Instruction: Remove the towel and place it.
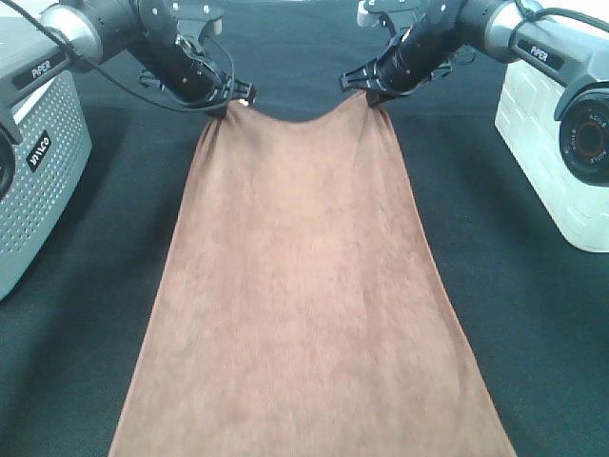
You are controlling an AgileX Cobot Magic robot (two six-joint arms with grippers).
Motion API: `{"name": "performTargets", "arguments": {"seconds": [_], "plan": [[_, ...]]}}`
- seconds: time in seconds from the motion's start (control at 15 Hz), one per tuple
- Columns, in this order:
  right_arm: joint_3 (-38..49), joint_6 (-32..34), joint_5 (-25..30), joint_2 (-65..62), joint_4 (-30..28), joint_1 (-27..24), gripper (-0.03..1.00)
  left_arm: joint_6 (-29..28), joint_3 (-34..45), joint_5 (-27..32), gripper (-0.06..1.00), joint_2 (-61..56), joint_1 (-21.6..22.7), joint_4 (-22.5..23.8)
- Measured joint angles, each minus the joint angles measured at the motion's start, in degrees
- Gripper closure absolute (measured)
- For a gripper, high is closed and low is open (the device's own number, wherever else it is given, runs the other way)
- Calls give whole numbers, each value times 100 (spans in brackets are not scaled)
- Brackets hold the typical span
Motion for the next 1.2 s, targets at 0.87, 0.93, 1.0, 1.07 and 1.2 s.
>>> {"name": "performTargets", "arguments": {"seconds": [0.87, 0.93, 1.0, 1.07, 1.2], "plan": [[0, -23, -1467, 223, -17, -189, 96, 189, 0, -1988, 94, 372, 0, 40], [0, -29, -1570, 298, -17, -189, 96, 189, 0, -2108, 94, 413, 0, 40], [0, -40, -1662, 350, -17, -189, 96, 189, 0, -2217, 94, 470, 0, 40], [0, -46, -1730, 407, -17, -189, 96, 189, 0, -2269, 94, 521, 0, 40], [0, -52, -1816, 510, -17, -189, 96, 189, 0, -2361, 94, 642, 0, 17]]}}
